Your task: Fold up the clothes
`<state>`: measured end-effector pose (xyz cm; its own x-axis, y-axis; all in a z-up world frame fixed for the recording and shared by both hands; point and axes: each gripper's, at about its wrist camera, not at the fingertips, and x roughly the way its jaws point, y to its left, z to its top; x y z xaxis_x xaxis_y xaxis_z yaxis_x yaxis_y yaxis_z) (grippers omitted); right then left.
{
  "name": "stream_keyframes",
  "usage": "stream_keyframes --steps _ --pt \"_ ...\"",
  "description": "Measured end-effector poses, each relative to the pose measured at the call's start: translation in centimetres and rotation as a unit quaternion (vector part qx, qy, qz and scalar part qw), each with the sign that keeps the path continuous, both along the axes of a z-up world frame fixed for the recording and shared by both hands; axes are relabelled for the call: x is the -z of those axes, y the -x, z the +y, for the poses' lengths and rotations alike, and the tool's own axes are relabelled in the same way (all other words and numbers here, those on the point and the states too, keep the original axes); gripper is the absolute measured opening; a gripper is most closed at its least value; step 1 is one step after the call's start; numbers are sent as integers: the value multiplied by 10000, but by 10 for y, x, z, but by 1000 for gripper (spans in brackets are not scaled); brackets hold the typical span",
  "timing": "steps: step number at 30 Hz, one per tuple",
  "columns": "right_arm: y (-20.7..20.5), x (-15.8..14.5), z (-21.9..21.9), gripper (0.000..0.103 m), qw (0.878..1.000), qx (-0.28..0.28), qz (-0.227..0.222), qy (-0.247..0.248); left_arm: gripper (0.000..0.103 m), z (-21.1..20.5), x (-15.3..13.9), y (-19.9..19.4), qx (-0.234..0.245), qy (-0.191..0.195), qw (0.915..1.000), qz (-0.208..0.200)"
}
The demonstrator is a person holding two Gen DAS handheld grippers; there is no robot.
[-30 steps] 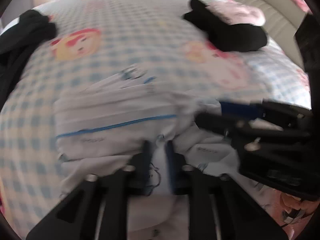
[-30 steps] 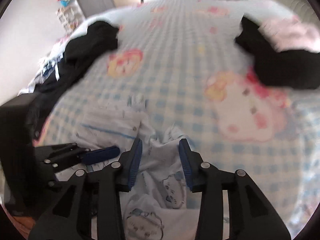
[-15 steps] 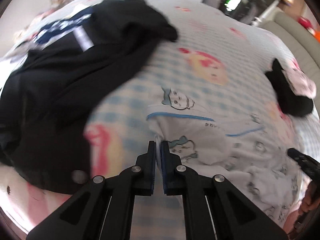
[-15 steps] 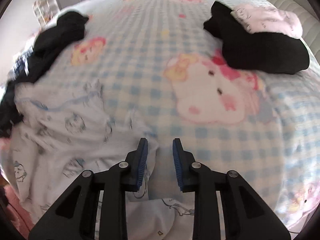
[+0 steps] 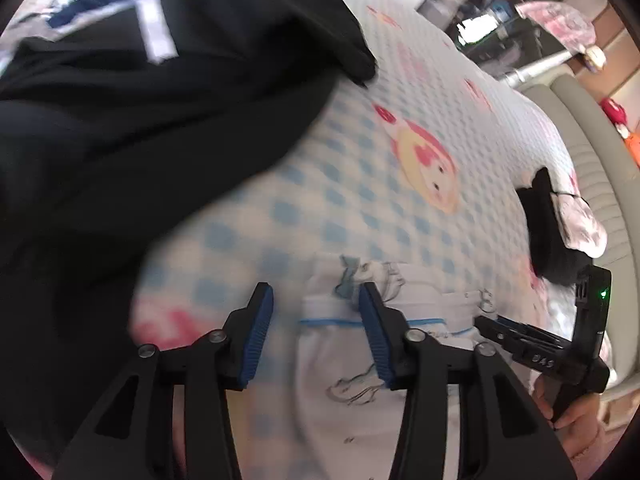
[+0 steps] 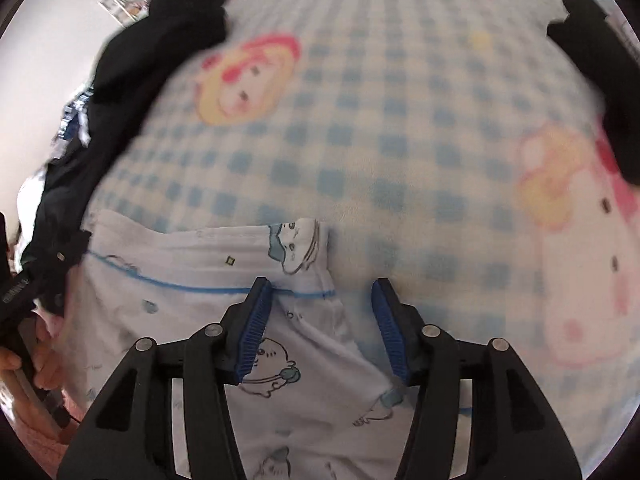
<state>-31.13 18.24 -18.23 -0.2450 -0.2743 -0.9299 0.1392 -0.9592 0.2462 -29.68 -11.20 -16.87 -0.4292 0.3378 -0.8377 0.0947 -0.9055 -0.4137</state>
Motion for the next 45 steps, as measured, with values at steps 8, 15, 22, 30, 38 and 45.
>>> stream_keyframes --steps 8,15,22,30,38,45 --pt "-34 -63 18 6 9940 -158 1082 11 8 18 -59 -34 682 445 9906 1103" --pt "-65 -36 38 6 9930 -535 700 -783 8 22 -8 -38 982 1060 9893 197" --pt "-64 -45 60 22 9975 -42 689 -155 55 15 -26 -23 656 100 9965 499" --pt "-28 -24 61 24 9990 397 -13 198 53 46 0 35 895 -483 9936 -499" --pt "-42 -42 51 6 9989 -66 394 249 8 62 -13 26 1246 83 9918 -277" --pt "-14 -84 37 5 9918 -141 1262 -114 7 57 -66 51 1148 395 9910 567"
